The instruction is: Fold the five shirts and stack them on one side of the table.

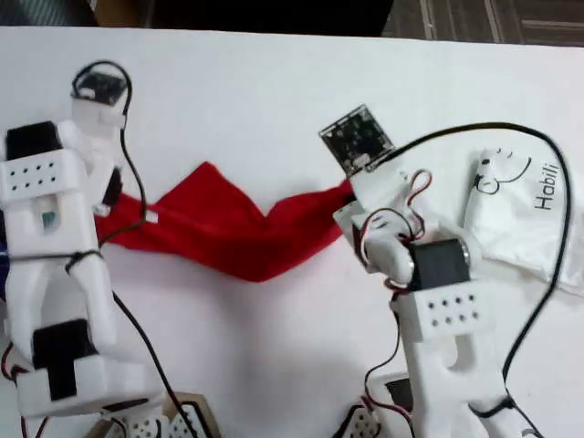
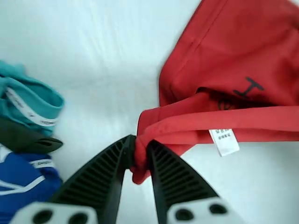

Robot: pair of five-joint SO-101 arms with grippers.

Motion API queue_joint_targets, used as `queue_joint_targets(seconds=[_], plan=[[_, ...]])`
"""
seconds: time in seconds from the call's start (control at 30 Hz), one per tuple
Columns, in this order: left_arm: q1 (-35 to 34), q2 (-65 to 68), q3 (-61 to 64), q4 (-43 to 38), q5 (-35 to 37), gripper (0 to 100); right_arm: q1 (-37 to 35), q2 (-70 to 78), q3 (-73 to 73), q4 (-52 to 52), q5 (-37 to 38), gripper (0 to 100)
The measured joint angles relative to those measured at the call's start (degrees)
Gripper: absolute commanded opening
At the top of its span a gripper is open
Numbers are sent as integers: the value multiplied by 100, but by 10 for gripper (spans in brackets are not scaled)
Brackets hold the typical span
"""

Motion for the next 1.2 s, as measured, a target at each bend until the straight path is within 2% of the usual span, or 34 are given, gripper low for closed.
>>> queue_joint_targets(seconds=[0.2,0.53,0.73,0.97,1.2], plan=[[62,-985,-835,492,0,26,369,-9,-1046,105,0,20],[62,-3112,-1222,545,53,26,1240,-35,-3288,264,0,20],[62,-3956,-1275,554,53,26,1301,-132,-4431,695,0,20],[53,-4967,-1319,527,53,25,1310,-167,-5916,1670,0,20],[53,-5512,-1354,475,53,25,1310,-246,-6690,2022,0,20]])
